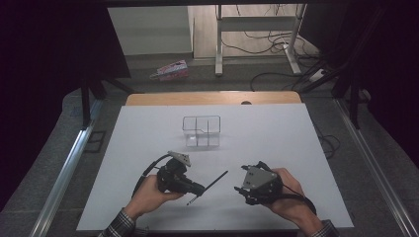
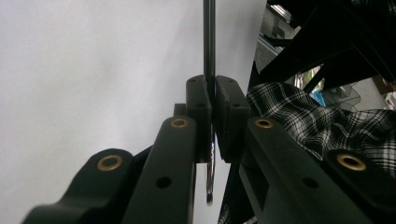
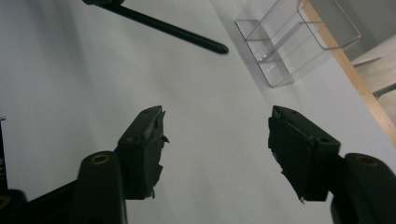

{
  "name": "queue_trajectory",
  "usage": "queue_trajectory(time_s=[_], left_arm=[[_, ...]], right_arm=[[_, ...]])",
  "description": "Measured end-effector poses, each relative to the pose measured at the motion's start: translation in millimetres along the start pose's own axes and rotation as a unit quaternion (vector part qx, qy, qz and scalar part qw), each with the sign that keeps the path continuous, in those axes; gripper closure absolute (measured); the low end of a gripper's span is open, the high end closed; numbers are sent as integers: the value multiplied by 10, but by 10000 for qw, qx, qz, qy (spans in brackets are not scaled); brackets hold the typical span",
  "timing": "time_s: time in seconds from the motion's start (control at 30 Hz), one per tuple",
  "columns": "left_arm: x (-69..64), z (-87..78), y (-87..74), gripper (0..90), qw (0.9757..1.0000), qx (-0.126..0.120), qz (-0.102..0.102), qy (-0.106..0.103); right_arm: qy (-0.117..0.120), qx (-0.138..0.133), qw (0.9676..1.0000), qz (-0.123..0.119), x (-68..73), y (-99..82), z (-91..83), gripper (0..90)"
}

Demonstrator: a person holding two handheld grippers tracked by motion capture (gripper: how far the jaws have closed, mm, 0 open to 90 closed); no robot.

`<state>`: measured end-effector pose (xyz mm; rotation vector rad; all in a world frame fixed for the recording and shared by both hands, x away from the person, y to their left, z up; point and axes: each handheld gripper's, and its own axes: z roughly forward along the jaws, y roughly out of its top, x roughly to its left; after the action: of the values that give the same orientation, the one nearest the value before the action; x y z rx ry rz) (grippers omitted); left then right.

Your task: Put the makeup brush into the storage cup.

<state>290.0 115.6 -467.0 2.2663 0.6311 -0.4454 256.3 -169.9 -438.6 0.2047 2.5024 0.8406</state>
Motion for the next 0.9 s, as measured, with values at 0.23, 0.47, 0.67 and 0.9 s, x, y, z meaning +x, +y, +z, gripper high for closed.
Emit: queue_trajectory(time_s=[0.23,0.47,0.67,0.9], left_arm=[[-23,39,50,855,9999,65,66,-52],[-50,108,96,855,9997,208,128,-59],[-63,135,116,855,9995,261,152,-60],[-78,143,126,855,9994,296,164,-14]], right_arm=[[77,20,9995,-318,21,121,86,416],[151,-1,9982,-577,29,215,159,444],[245,95,9948,-989,65,276,224,486],[394,127,9918,-1212,104,297,258,571]])
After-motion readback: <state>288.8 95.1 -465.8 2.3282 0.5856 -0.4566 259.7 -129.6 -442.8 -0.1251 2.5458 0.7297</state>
